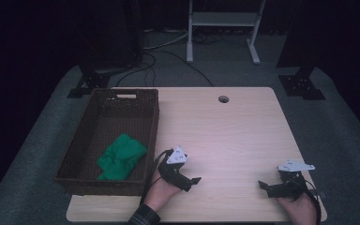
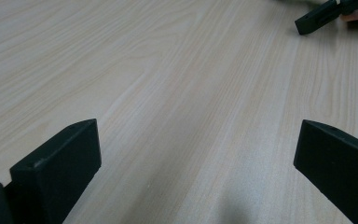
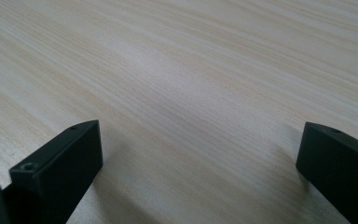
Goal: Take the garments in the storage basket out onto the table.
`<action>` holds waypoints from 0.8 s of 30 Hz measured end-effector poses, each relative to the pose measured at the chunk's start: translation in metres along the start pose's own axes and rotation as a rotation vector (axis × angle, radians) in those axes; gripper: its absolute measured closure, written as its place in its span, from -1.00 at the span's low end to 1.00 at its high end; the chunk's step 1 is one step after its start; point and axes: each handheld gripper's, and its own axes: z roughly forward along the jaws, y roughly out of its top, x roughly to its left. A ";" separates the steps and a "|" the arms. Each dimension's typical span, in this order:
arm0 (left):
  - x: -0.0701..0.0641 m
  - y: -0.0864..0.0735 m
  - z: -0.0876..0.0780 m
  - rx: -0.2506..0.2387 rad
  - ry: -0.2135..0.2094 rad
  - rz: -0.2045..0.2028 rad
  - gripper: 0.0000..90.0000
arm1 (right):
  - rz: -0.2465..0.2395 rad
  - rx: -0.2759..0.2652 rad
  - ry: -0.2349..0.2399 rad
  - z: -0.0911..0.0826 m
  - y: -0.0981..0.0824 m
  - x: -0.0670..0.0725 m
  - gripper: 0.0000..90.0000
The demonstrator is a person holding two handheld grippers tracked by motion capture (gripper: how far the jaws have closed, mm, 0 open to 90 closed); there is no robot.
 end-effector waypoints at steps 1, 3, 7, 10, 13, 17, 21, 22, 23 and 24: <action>0.000 0.000 0.000 -0.001 0.000 0.000 -1.00 | 0.000 0.000 0.000 0.000 0.000 0.000 -1.00; 0.000 0.001 -0.001 -0.002 0.000 -0.001 -1.00 | 0.000 0.000 0.000 0.000 0.000 0.000 -1.00; 0.000 0.002 -0.001 -0.001 0.000 0.002 -1.00 | 0.000 0.000 0.000 0.000 0.000 0.000 -1.00; 0.000 0.003 -0.002 -0.004 0.003 0.004 -1.00 | 0.000 0.000 0.000 0.000 0.000 0.000 -1.00; 0.000 0.004 -0.003 -0.005 0.005 0.007 -1.00 | 0.000 0.000 0.000 0.000 0.000 0.000 -1.00; -0.001 0.005 -0.004 -0.006 0.006 0.008 -1.00 | 0.000 0.000 0.000 0.000 0.000 0.000 -1.00; -0.001 0.006 -0.004 -0.006 0.008 0.008 -1.00 | 0.000 0.000 0.000 0.000 0.000 0.000 -1.00; -0.001 0.006 -0.004 -0.006 0.008 0.007 -1.00 | 0.000 0.000 0.000 0.000 0.000 0.000 -1.00; -0.001 0.006 -0.004 -0.006 0.008 0.007 -1.00 | 0.000 0.000 0.000 0.000 0.000 0.000 -1.00; -0.001 0.006 -0.004 -0.007 0.008 0.006 -1.00 | 0.000 0.000 0.000 0.000 0.000 0.000 -1.00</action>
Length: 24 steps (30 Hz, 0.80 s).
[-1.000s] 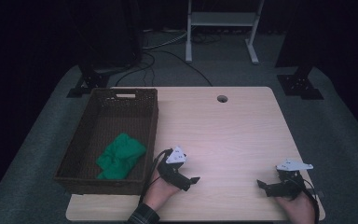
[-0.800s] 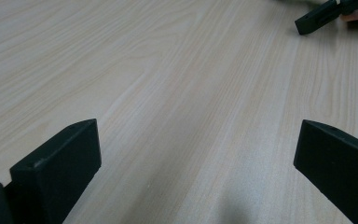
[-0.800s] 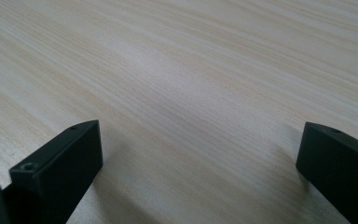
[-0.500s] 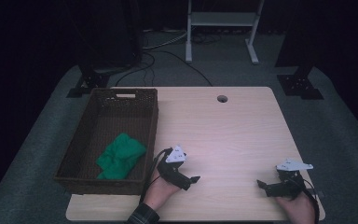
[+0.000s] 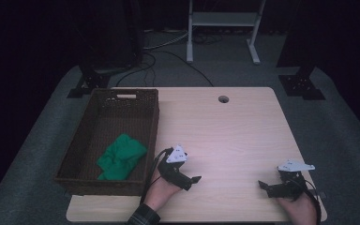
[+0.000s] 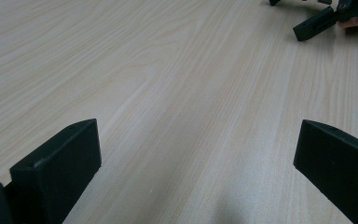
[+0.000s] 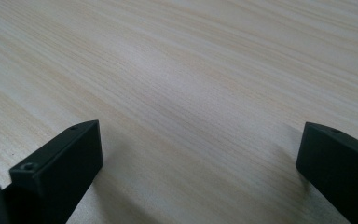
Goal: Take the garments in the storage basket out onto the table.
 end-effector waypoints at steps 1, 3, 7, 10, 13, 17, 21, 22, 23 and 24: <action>0.000 0.000 0.000 0.001 0.000 0.001 -1.00 | 0.000 0.000 0.000 0.000 0.000 0.000 -1.00; 0.000 0.001 -0.001 -0.003 0.000 -0.001 -1.00 | 0.000 0.000 0.000 0.000 0.000 0.000 -1.00; 0.000 0.002 -0.001 -0.006 0.000 -0.003 -1.00 | 0.000 0.000 0.000 0.000 0.000 0.000 -1.00; 0.000 0.002 -0.002 -0.006 0.002 -0.003 -1.00 | 0.000 0.000 0.000 0.000 0.000 0.000 -1.00; 0.000 0.003 -0.002 -0.009 0.002 -0.006 -1.00 | 0.000 0.000 0.000 0.000 0.000 0.000 -1.00; -0.001 0.004 -0.003 -0.009 0.003 -0.006 -1.00 | 0.000 0.000 0.000 0.000 0.000 0.000 -1.00; -0.001 0.005 -0.004 -0.014 0.004 -0.005 -1.00 | 0.000 0.000 0.000 0.000 0.000 0.000 -1.00; -0.001 0.005 -0.004 -0.014 0.004 -0.005 -1.00 | 0.000 0.000 0.000 0.000 0.000 0.000 -1.00; -0.001 0.005 -0.004 -0.014 0.003 -0.006 -1.00 | 0.000 0.000 0.000 0.000 0.000 0.000 -1.00; -0.001 0.006 -0.004 -0.014 0.003 -0.006 -1.00 | 0.000 0.000 0.000 0.000 0.000 0.000 -1.00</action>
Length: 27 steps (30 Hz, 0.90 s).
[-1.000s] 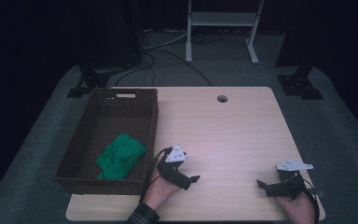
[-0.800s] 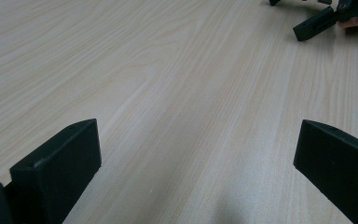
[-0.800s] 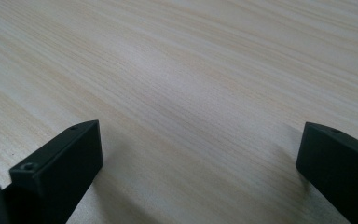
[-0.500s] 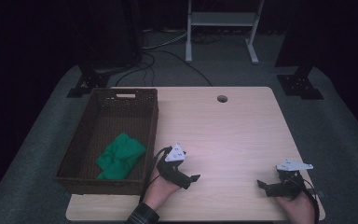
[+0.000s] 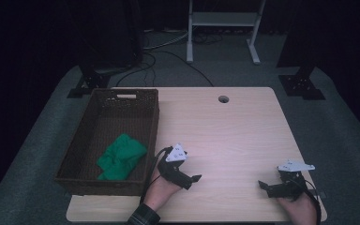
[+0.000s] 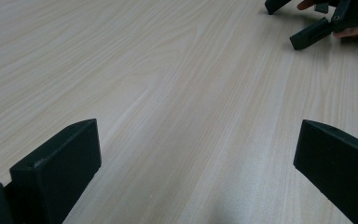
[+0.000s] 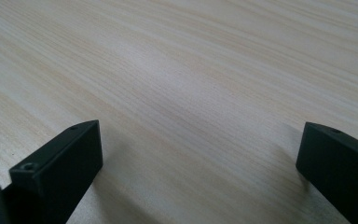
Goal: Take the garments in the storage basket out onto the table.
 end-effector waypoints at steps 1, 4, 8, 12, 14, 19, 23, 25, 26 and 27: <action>0.000 0.000 0.000 0.001 0.000 0.001 -1.00 | 0.000 0.000 0.000 0.000 0.000 0.000 -1.00; 0.000 0.001 -0.001 0.001 0.000 0.002 -1.00 | 0.000 0.000 0.000 0.000 0.000 0.000 -1.00; 0.000 0.001 -0.001 -0.001 -0.001 -0.001 -1.00 | 0.001 0.000 -0.001 0.000 0.000 0.000 -1.00; 0.000 0.001 -0.002 -0.004 0.000 -0.006 -1.00 | 0.001 0.000 -0.002 0.000 0.000 0.000 -1.00; 0.000 0.002 -0.002 -0.005 0.001 -0.009 -1.00 | 0.001 0.000 -0.002 0.000 0.000 0.000 -1.00; 0.000 0.003 -0.003 -0.007 0.001 -0.011 -1.00 | 0.001 0.000 -0.002 0.000 0.000 0.000 -1.00; 0.000 0.004 -0.004 -0.009 0.001 -0.010 -1.00 | 0.002 0.000 -0.001 0.000 0.000 0.000 -1.00; 0.000 0.004 -0.004 -0.008 0.001 -0.010 -1.00 | 0.001 0.000 -0.002 0.000 0.000 0.000 -1.00; 0.000 0.005 -0.004 -0.008 0.001 -0.010 -1.00 | 0.001 0.000 -0.002 0.000 0.000 0.000 -1.00; 0.000 0.005 -0.004 -0.008 0.001 -0.010 -1.00 | 0.001 0.000 -0.002 0.000 0.000 0.000 -1.00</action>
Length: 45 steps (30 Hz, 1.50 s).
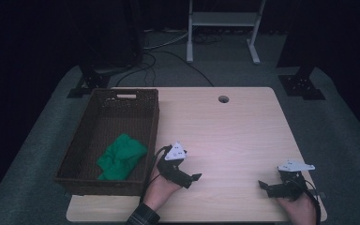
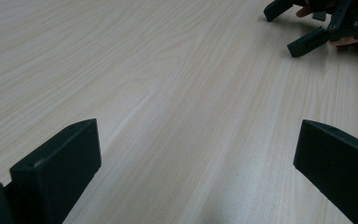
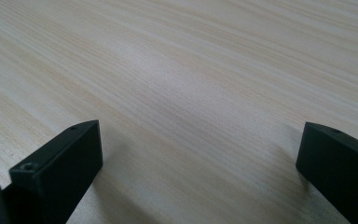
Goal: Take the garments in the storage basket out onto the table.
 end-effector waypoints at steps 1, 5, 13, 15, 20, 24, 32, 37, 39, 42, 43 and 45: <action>0.000 0.000 0.000 0.000 0.000 0.001 -1.00 | 0.000 0.000 0.000 0.000 0.000 0.000 -1.00; 0.000 0.001 0.000 0.000 0.001 -0.002 -1.00 | 0.000 0.000 0.000 0.000 0.000 0.000 -1.00; 0.000 0.003 -0.001 -0.001 0.004 -0.007 -1.00 | 0.001 0.000 0.000 0.000 0.000 0.000 -1.00; 0.001 0.003 -0.001 0.001 0.004 -0.007 -1.00 | 0.001 0.000 0.000 0.000 0.000 0.000 -1.00; 0.001 0.005 -0.002 0.000 0.005 -0.003 -1.00 | 0.000 0.000 0.000 0.000 0.000 0.000 -1.00; 0.001 0.006 -0.003 -0.003 0.008 -0.005 -1.00 | 0.001 0.000 0.000 0.000 0.000 0.000 -1.00; 0.001 0.008 -0.005 -0.004 0.011 0.000 -1.00 | 0.000 0.000 0.000 0.000 0.000 0.000 -1.00; 0.001 0.009 -0.005 -0.009 0.011 -0.002 -1.00 | 0.001 0.000 0.000 0.000 0.000 0.000 -1.00; 0.001 0.009 -0.005 -0.012 0.011 -0.005 -1.00 | 0.001 0.000 0.000 0.000 0.000 0.000 -1.00; 0.001 0.010 -0.006 -0.011 0.011 -0.006 -1.00 | 0.001 0.000 0.000 0.000 0.000 0.000 -1.00; 0.001 0.010 -0.006 -0.014 0.010 -0.007 -1.00 | 0.000 0.000 0.000 0.000 0.000 0.000 -1.00; 0.001 0.011 -0.006 -0.010 0.012 -0.004 -1.00 | 0.000 0.000 0.000 0.000 0.000 0.000 -1.00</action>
